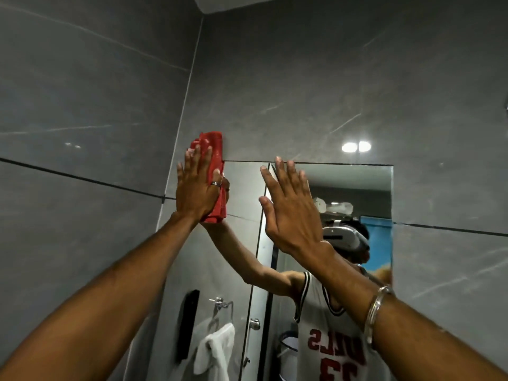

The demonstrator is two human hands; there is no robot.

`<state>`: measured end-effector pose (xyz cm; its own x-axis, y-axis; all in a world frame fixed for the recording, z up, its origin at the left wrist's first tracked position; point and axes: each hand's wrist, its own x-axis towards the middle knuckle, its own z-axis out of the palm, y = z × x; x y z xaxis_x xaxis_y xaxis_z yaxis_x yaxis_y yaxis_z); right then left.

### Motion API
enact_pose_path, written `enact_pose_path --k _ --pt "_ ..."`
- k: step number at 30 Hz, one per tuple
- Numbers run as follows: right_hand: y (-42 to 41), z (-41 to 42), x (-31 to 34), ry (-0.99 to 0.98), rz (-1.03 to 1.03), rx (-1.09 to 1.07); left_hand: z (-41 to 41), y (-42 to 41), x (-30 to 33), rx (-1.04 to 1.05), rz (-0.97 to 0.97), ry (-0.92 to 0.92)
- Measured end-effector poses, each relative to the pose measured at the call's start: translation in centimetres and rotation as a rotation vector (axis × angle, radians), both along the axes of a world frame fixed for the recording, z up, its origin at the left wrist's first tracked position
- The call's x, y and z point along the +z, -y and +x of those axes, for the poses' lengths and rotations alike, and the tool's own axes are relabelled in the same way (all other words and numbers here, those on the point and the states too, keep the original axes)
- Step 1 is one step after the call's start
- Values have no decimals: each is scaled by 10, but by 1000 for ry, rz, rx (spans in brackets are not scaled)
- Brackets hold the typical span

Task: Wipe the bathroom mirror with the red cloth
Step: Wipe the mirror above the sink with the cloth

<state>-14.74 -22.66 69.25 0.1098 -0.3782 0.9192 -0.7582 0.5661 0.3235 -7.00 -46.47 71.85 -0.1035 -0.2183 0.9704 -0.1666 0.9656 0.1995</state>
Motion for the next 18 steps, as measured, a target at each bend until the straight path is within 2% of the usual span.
enact_pose_path --k 10,14,18 --pt "45 28 -23 11 33 72 10 15 -15 -46 26 -3" --pt "49 30 -58 23 63 56 11 17 -73 -66 11 9" --pt "53 36 -108 68 103 39 9 17 -168 -61 50 47"
